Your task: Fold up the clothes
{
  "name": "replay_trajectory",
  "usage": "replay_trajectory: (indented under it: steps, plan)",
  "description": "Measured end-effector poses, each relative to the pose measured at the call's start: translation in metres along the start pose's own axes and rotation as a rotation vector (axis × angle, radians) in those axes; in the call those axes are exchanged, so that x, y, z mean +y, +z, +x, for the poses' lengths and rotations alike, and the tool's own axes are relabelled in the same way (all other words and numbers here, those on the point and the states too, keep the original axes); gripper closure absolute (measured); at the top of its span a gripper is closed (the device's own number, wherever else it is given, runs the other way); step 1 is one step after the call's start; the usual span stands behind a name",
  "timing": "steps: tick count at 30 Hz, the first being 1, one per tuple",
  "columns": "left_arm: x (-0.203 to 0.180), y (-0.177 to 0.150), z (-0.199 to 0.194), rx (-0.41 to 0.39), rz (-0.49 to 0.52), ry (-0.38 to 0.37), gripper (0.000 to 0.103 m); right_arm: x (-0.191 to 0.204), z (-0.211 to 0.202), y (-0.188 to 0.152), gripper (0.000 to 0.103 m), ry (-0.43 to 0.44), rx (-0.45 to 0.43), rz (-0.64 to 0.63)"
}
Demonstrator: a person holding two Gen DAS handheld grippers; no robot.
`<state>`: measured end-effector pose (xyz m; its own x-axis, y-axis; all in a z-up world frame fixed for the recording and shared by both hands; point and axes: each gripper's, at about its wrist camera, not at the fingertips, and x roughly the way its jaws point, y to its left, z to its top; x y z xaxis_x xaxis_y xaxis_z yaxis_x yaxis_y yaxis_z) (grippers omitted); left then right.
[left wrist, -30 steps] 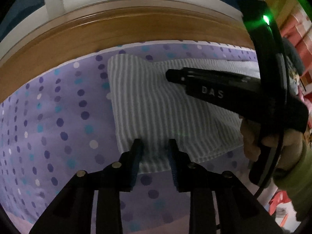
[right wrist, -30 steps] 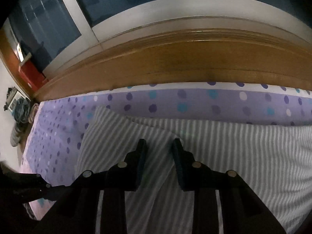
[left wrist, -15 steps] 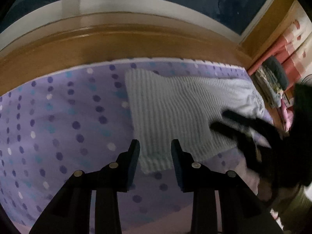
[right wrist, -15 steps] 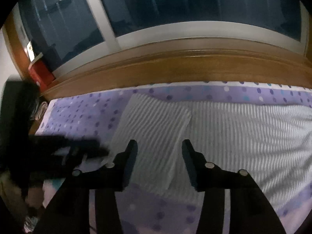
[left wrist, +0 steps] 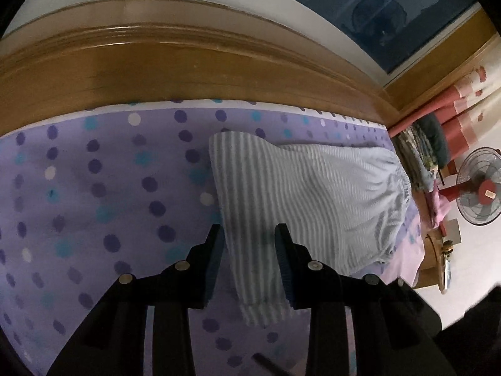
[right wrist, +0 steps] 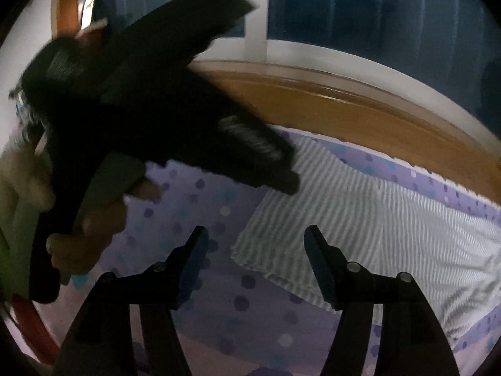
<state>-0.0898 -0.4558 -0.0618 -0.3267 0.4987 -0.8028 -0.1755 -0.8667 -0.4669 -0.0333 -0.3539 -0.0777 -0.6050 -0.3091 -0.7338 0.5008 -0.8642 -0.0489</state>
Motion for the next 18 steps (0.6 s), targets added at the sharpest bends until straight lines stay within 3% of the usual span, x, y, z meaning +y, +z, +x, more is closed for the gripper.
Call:
replay_trajectory:
  steps: [4,9,11,15,18]
  plan:
    - [0.003,0.008,0.012,0.016,0.004,-0.02,0.069,-0.001,0.018,0.0,0.039,-0.009,0.043,0.013]
    - [0.005,0.013,0.024,0.027,0.019,-0.03,0.062,-0.014,0.034,-0.003,0.04,-0.006,0.077,0.097]
    - [0.007,0.015,0.027,0.032,0.014,-0.047,0.058,-0.018,0.035,-0.003,0.053,-0.027,0.075,0.118]
    - [0.008,0.016,0.03,0.03,0.012,-0.076,0.055,-0.027,0.034,-0.005,0.061,-0.037,0.063,0.152]
    - [-0.001,0.016,0.03,0.024,0.046,-0.05,0.055,-0.033,0.031,-0.006,0.071,-0.027,0.05,0.183]
